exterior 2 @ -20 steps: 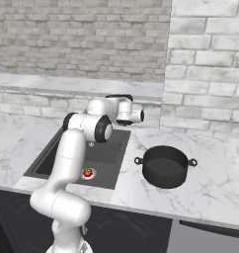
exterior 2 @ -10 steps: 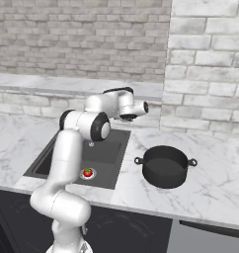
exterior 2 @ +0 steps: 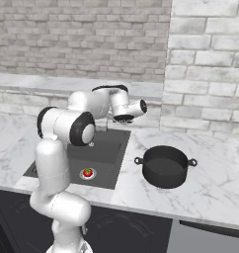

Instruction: Dump the tomato from the pot into the sink. Then turn on the water and wash the tomato. Then turn off the water and put the tomato back in the pot.

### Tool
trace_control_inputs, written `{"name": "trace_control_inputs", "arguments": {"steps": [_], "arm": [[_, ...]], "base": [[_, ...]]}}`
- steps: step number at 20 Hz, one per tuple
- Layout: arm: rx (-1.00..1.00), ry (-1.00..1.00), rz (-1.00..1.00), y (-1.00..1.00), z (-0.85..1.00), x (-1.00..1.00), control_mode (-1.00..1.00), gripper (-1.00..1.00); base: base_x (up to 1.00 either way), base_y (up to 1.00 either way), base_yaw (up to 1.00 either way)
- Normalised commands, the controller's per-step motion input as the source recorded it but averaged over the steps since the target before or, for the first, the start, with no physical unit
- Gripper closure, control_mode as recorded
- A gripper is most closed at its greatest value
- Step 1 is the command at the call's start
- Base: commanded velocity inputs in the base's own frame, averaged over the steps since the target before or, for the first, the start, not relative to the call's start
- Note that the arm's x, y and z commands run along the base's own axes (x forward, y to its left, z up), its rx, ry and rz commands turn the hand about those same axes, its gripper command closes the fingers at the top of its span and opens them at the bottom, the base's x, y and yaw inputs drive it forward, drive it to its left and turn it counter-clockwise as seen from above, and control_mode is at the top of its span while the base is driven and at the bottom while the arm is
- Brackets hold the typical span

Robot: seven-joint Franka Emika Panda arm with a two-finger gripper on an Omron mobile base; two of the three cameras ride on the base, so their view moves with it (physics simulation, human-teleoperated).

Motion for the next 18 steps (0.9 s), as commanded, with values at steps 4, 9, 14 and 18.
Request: {"name": "trace_control_inputs", "arguments": {"steps": [4,9,14,18], "arm": [[-0.25,-0.12,-0.05,0.09,0.52,-1.0,-1.0,-1.0],[-0.3,-0.04,-0.14,-0.03,0.58,-0.98,-1.0,-1.0],[-0.27,0.21,-0.18,0.06,0.71,-0.53,-1.0,-1.0],[-0.14,0.51,-0.32,0.18,0.42,-0.05,-1.0,-1.0]], "base": [[0.0,0.0,0.0],[0.0,0.0,0.0],[0.0,0.0,0.0],[0.0,0.0,0.0]]}}
